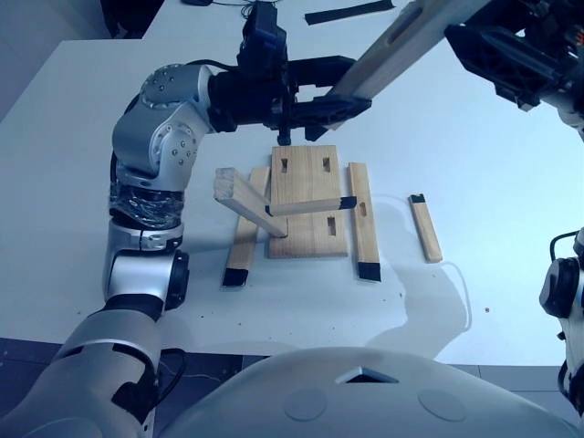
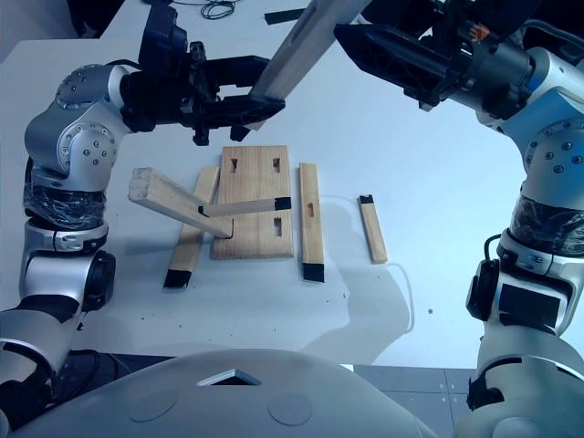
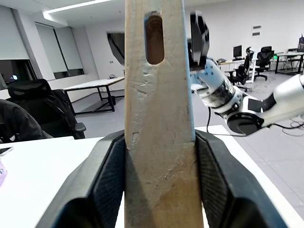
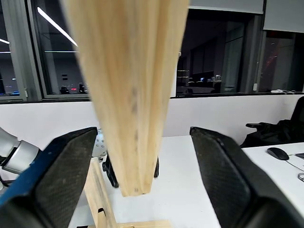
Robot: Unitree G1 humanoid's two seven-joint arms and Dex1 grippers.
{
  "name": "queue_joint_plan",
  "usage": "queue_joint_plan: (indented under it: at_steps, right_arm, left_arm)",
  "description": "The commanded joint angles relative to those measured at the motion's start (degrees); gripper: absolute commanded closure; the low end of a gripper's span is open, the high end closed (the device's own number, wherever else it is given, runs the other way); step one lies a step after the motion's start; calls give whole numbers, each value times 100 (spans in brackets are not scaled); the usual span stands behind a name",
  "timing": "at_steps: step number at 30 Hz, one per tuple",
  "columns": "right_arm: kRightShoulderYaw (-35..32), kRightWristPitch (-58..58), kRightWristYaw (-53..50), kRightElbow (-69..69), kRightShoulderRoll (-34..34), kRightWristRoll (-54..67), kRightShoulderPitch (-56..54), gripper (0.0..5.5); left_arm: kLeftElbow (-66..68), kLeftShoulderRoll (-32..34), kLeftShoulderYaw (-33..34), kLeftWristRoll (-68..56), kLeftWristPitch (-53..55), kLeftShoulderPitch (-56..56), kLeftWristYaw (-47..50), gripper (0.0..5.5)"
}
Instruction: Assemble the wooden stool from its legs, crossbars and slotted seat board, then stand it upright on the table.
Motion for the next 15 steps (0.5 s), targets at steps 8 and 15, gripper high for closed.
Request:
queue_joint_plan:
  at_steps: [8, 15]
  right_arm:
    - [382, 188, 283, -133, -15, -145, -177, 189]
    - [453, 186, 396, -146, -30, -207, -192, 198]
  left_arm:
    - [-108, 109, -90, 5, 64, 29, -109, 347]
    - [-128, 134, -128, -2, 95, 54, -173, 347]
